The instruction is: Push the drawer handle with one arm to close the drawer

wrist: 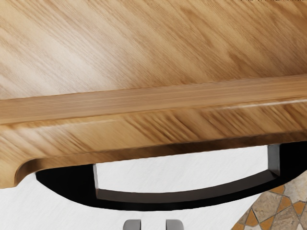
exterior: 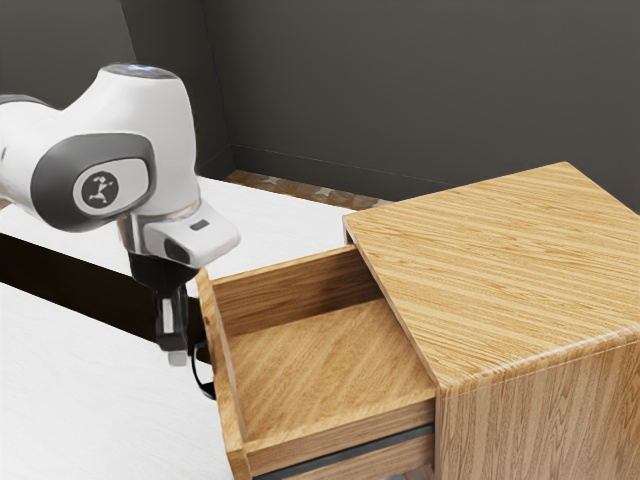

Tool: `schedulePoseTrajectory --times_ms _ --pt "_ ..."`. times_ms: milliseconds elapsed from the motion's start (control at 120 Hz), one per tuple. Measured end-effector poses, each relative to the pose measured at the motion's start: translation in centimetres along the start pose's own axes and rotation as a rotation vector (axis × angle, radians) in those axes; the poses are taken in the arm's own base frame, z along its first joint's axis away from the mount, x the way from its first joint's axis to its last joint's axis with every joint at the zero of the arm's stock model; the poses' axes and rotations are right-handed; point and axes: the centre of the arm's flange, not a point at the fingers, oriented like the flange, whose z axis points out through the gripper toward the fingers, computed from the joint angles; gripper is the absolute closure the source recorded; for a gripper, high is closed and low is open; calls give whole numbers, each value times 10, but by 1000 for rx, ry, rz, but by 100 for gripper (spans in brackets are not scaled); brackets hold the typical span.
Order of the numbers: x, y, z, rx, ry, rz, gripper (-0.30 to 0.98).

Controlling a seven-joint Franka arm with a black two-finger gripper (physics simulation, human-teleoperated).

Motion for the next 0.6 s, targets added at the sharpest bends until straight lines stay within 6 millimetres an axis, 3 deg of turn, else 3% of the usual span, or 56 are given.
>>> schedulePoseTrajectory --times_ms 600 --pt "21 17 6 -33 88 -23 79"
